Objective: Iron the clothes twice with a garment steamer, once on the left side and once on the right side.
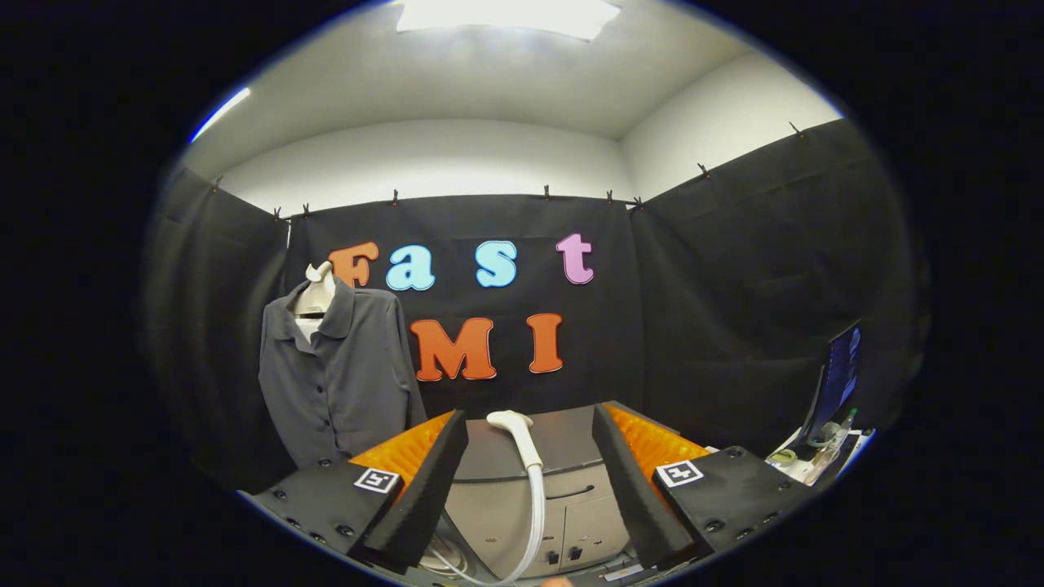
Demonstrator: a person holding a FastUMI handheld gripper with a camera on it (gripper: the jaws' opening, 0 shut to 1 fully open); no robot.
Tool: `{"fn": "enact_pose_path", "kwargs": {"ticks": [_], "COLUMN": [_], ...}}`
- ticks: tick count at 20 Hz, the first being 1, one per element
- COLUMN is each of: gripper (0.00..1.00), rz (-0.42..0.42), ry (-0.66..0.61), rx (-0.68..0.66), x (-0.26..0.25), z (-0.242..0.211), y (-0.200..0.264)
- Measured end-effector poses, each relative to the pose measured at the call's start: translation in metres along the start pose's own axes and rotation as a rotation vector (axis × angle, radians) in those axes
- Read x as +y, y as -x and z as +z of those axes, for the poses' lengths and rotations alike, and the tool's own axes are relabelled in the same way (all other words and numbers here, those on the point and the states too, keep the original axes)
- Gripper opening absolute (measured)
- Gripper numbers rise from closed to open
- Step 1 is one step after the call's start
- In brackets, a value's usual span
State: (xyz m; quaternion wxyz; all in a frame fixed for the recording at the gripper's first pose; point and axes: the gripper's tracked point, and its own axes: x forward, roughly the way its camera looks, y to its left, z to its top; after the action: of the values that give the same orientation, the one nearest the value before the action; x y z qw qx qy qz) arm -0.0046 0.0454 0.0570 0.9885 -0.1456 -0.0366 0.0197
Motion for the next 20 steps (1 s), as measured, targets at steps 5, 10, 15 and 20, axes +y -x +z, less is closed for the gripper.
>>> {"fn": "enact_pose_path", "kwargs": {"ticks": [5,10,15,20], "gripper": [0.99,0.99,0.99,0.99], "rz": [0.019,0.104,0.179,0.226], "ry": [0.030,0.023,0.023,0.002], "rx": [0.042,0.143,0.298,0.447], "x": [-0.006,0.002,0.002,0.004], "z": [-0.010,-0.038,-0.080,-0.123], "y": [-0.050,-0.130,-0.221,-0.297]}}
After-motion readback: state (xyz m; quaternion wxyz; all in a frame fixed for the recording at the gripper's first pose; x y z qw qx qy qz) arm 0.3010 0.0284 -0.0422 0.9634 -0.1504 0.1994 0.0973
